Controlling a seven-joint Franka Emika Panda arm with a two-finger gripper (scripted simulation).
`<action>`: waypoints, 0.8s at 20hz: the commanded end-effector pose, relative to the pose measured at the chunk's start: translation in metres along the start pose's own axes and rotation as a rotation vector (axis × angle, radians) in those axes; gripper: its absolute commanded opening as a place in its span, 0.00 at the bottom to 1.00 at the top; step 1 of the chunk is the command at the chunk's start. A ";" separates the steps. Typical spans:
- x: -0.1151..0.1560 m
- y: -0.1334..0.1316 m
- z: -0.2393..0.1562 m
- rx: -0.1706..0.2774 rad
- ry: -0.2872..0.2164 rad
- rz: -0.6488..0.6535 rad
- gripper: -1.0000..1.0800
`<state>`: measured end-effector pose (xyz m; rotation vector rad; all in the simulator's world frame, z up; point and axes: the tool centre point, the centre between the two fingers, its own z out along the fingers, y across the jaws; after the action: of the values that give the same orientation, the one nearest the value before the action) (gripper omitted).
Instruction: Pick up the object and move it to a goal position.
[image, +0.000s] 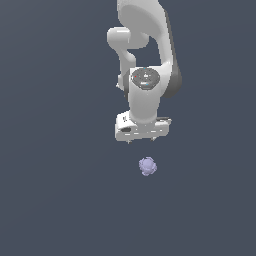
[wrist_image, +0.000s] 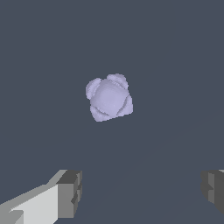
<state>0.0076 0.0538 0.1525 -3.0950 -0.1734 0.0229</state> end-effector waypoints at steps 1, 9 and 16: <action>0.007 -0.002 0.005 -0.004 0.000 -0.024 0.96; 0.040 -0.014 0.034 -0.026 0.004 -0.149 0.96; 0.061 -0.023 0.056 -0.040 0.006 -0.232 0.96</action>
<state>0.0609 0.0836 0.1008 -3.0928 -0.5128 0.0053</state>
